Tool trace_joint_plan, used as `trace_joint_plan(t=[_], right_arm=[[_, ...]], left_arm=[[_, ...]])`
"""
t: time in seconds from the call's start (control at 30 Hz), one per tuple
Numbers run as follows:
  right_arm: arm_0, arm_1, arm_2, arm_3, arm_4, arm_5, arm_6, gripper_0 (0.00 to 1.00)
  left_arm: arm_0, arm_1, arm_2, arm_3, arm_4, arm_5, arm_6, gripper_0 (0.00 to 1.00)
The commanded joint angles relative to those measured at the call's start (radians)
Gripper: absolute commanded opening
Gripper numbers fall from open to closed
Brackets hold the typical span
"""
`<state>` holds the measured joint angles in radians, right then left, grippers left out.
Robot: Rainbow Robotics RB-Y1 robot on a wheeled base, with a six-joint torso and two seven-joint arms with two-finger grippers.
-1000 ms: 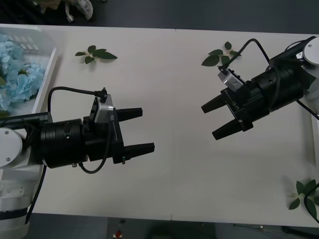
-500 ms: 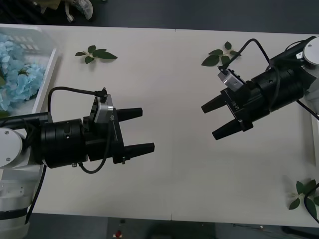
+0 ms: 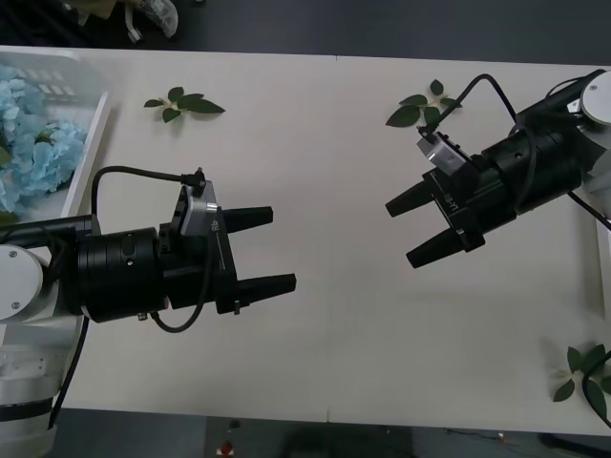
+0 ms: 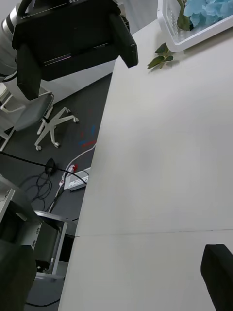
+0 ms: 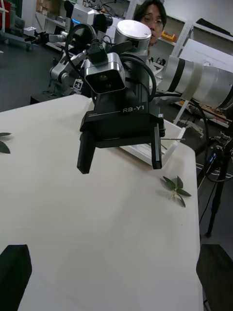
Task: Put the red flowers into the right box and the blue flowers into the left box
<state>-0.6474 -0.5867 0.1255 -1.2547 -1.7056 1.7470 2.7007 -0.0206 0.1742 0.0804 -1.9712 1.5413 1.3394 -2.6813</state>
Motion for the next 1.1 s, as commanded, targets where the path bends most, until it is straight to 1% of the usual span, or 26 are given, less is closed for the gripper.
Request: trace_joint_plan(t=[0.03,0.6,0.63,0.7,0.73,0.77,0.8,0.83,1.1], right_arm=[[-0.001,-0.018,0.002,-0.017,0.001,0.002,0.005,1.0],[-0.001,-0.018,0.002,-0.017,0.001,0.002,0.005,1.0],[-0.001,-0.018,0.002,-0.017,0.001,0.002,0.005,1.0],[-0.001,-0.018,0.002,-0.017,0.001,0.002,0.005,1.0],[-0.001,-0.018,0.002,-0.017,0.001,0.002,0.005,1.0],[-0.001,-0.018,0.002,-0.017,0.001,0.002,0.005,1.0],[-0.001,-0.018,0.002,-0.017,0.001,0.002,0.005,1.0],[-0.001,-0.018,0.002,-0.017,0.001,0.002,0.005,1.0],[-0.001,-0.018,0.002,-0.017,0.001,0.002,0.005,1.0]], left_arm=[[0.021,-0.001,0.001,-0.021,0.013,0.009,-0.024,1.0],[0.021,-0.001,0.001,-0.021,0.013,0.009,-0.024,1.0],[0.06,0.001,-0.005,0.023,-0.004,0.011,-0.024,1.0],[0.077,-0.004,-0.007,0.06,-0.013,0.006,-0.024,1.0],[0.09,-0.008,-0.013,0.126,0.008,-0.031,-0.024,1.0],[0.096,-0.007,-0.021,0.161,0.026,-0.052,-0.024,1.0],[0.105,-0.007,-0.034,0.226,0.072,-0.091,-0.024,1.0],[0.117,-0.005,-0.054,0.35,0.214,-0.174,-0.024,1.0],[0.117,-0.005,-0.054,0.35,0.214,-0.174,-0.024,1.0]])
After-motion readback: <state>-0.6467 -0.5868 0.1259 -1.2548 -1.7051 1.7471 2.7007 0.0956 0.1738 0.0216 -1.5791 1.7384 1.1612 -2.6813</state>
